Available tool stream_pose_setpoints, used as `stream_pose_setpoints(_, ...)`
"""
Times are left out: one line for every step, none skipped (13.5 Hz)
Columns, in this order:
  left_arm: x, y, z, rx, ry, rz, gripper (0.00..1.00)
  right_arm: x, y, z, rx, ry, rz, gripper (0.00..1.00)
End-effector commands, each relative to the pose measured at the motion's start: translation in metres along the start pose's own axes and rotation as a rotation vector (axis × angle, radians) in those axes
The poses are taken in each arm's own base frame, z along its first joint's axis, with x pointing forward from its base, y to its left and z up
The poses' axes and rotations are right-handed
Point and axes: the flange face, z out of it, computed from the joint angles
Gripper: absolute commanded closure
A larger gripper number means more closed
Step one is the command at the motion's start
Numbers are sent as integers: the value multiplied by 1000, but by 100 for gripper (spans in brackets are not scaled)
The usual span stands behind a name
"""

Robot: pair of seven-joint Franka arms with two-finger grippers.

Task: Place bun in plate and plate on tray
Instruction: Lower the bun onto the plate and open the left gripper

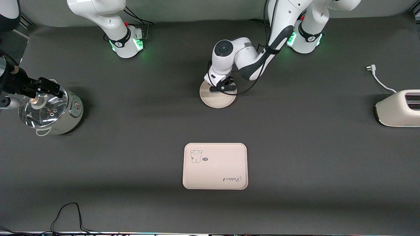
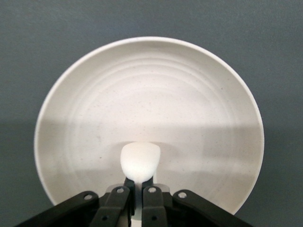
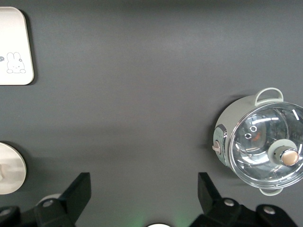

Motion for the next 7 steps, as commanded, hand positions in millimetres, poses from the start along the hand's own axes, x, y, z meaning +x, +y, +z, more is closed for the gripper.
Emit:
stream_pose_setpoints(11,5,-2,1,33,-21,93,-5,0,-2,-12,8,16,0)
stream_pose_setpoints(12,5,-2,0,33,-23,41,-5,0,-2,-11,9,16,0)
stream_pose_setpoints(14,4,-2,4,37,-19,0,-5,0,-2,-11,9,16,0)
stream_pose_setpoints(14,3,-1,9,51,0,0,-5,0,-2,-11,9,16,0)
stream_pose_setpoints(19,-1,1,16,64,3,0,-5,0,-2,-9,7,16,0)
stream_pose_setpoints(19,-1,1,16,65,4,0,-5,0,-2,-9,7,16,0)
stream_pose_setpoints(19,-1,1,22,66,11,0,-5,0,-2,-11,7,16,0)
